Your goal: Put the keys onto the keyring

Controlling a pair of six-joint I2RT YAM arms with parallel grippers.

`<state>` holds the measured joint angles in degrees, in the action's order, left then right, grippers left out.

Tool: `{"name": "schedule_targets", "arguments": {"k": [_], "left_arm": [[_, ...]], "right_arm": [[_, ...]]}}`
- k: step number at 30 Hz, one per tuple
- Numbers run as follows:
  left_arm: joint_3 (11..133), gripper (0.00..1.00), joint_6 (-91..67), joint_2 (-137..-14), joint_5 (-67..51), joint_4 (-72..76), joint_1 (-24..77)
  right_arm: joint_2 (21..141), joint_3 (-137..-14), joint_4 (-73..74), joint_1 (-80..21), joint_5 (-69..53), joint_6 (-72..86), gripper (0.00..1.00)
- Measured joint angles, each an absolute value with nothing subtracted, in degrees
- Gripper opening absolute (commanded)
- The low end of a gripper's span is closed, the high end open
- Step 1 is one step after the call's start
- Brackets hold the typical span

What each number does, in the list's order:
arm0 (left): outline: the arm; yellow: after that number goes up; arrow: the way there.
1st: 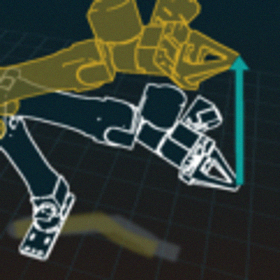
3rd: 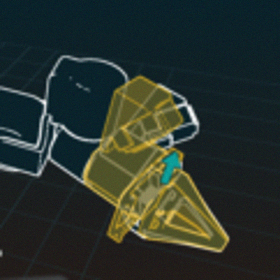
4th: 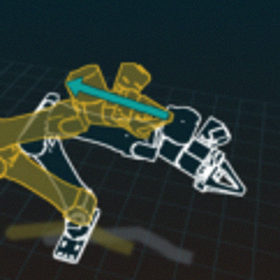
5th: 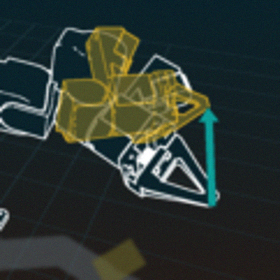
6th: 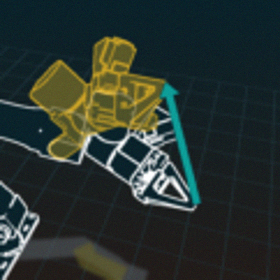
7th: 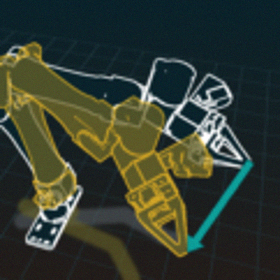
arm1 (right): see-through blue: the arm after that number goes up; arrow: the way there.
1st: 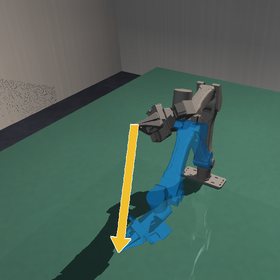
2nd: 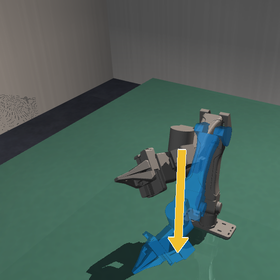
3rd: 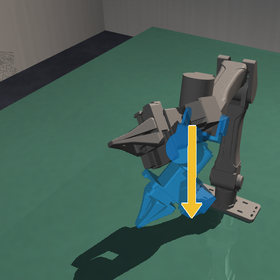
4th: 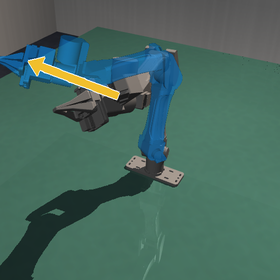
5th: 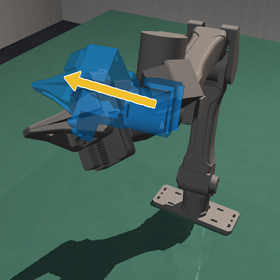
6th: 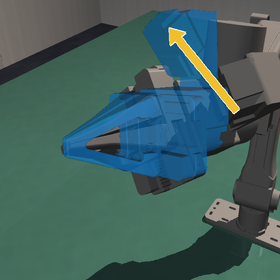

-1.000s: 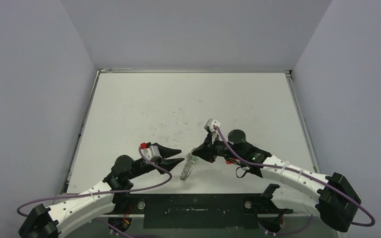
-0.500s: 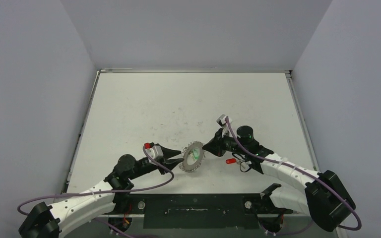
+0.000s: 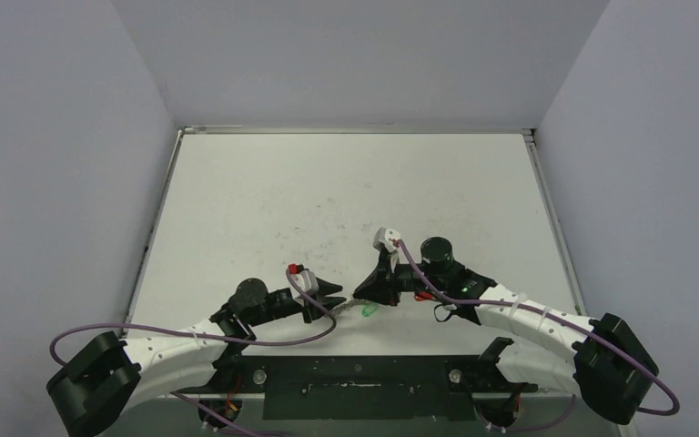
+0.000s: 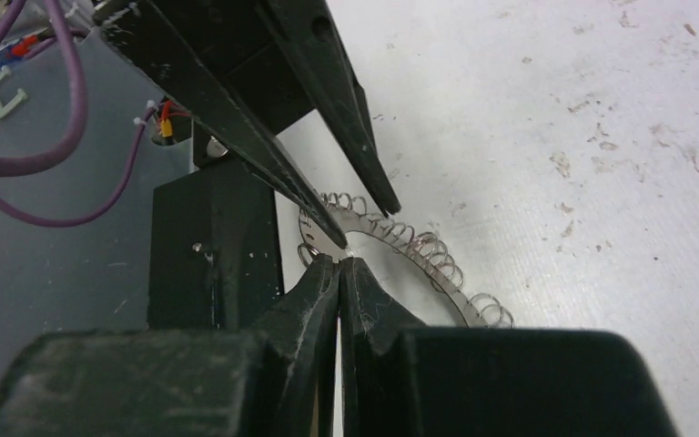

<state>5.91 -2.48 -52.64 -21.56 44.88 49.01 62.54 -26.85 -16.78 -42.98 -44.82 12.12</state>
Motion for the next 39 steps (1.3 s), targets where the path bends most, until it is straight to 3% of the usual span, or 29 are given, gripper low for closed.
{"name": "schedule_targets", "arguments": {"k": [24, 32, 39], "left_arm": [[5.91, 0.24, 0.47, -58.87, -24.43, 52.49, 52.27], [5.91, 0.28, -0.05, -62.65, -23.49, 56.64, 52.90], [5.91, 0.22, -0.89, -61.69, -20.71, 57.69, 53.12]], "right_arm": [[62.24, -27.22, -19.49, -45.23, -44.51, 11.84, 0.00], [62.24, -27.22, -20.23, -45.74, -44.31, 12.25, 0.00], [62.24, -27.22, -20.18, -45.82, -44.21, 12.23, 0.00]]}}
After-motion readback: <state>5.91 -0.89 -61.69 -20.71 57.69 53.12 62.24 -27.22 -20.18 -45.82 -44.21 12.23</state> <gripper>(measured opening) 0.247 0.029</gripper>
